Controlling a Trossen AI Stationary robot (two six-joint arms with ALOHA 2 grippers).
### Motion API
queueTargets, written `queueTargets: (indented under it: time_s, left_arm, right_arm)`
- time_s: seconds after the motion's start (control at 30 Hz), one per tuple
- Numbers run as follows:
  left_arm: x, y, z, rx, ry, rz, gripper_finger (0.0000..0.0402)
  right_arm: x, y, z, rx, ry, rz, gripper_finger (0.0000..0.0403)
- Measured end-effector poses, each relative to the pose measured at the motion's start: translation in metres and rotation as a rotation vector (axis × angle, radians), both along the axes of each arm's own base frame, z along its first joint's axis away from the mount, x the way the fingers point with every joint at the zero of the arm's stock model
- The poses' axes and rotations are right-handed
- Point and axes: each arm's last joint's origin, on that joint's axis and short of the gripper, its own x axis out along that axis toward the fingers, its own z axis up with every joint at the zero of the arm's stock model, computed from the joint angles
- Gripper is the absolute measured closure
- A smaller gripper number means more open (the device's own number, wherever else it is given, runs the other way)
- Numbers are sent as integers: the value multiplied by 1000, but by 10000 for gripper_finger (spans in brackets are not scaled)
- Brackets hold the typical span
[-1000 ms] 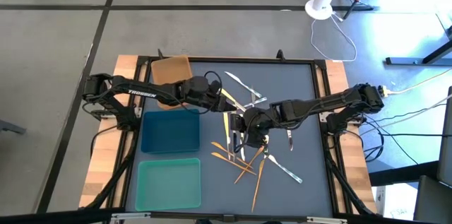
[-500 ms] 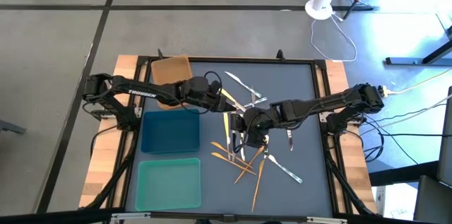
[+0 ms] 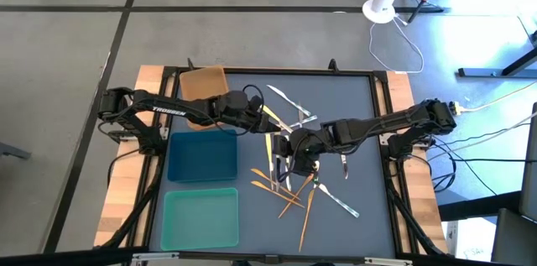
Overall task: Sort silverware by color (type)
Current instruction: Put the yellow knife into the orange bin
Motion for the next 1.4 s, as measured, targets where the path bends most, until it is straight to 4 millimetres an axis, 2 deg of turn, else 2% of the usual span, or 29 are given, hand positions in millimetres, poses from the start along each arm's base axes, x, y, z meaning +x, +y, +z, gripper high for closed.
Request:
queueTargets:
  time_s: [0.3,0.6,1.0,1.4]
  left_arm:
    - [0,0,0,-1,1,1,356]
    - [0,0,-1,0,5,7,356]
    - [0,0,-1,-1,8,7,356]
    - [0,0,-1,23,9,-1,356]
  right_arm:
    - [0,0,0,41,0,-54,241]
    - [-1,2,-1,246,40,-145,242]
    - [-2,8,-1,471,109,-95,242]
    - [-7,40,3,454,68,-30,242]
